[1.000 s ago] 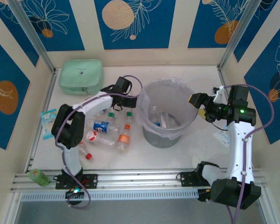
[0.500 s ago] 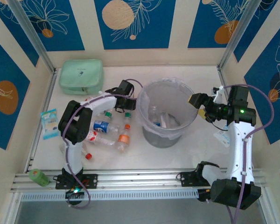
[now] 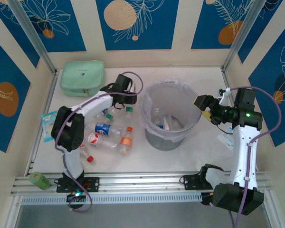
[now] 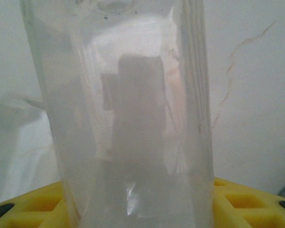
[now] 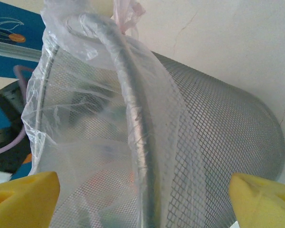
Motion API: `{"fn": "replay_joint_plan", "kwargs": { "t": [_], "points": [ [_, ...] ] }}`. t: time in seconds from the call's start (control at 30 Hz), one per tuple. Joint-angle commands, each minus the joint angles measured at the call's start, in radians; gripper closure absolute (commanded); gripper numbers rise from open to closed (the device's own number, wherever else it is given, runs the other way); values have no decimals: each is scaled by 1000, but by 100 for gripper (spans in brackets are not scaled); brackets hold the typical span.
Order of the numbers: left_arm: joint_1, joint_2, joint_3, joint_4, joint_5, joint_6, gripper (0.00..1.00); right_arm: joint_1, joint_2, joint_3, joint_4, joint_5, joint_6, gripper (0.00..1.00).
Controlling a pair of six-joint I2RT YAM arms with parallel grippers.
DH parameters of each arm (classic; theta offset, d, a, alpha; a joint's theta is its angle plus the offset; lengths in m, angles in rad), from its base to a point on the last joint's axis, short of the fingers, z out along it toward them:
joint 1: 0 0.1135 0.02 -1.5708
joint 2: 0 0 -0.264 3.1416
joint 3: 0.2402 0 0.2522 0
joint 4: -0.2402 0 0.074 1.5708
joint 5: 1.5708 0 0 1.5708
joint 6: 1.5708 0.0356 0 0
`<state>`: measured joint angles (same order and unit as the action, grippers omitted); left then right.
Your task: Put the plastic bottles in the bin
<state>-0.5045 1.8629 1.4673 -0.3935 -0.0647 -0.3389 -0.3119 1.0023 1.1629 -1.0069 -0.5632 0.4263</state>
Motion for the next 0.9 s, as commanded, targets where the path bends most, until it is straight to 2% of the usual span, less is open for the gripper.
{"fn": "replay_joint_plan", "kwargs": {
  "t": [0.0,0.23,0.3,0.33,0.37,0.43,0.53,0.73,0.87],
  "points": [
    [62,-120,25,32,47,24,48,-13,-14,23,-20,-50,-18,8],
    [80,-294,113,-103,66,106,50,-13,-5,9,1,-50,-2,18],
    [73,-355,123,-123,64,116,54,-13,-5,4,11,-50,3,26],
    [60,-381,129,-140,39,128,58,-13,-5,0,22,-58,7,34],
    [37,-403,146,-173,-9,147,61,-13,-5,-4,35,-68,14,41],
    [-16,-430,170,-211,-82,176,66,-13,-5,-9,59,-79,33,47],
    [-89,-465,174,-170,-89,182,72,-9,-1,-11,69,-82,46,59],
    [-203,-391,311,-173,-56,197,73,3,4,-25,82,-88,55,71],
    [-296,-309,405,-187,-62,235,74,17,7,-31,101,-86,65,74]
  ]
}}
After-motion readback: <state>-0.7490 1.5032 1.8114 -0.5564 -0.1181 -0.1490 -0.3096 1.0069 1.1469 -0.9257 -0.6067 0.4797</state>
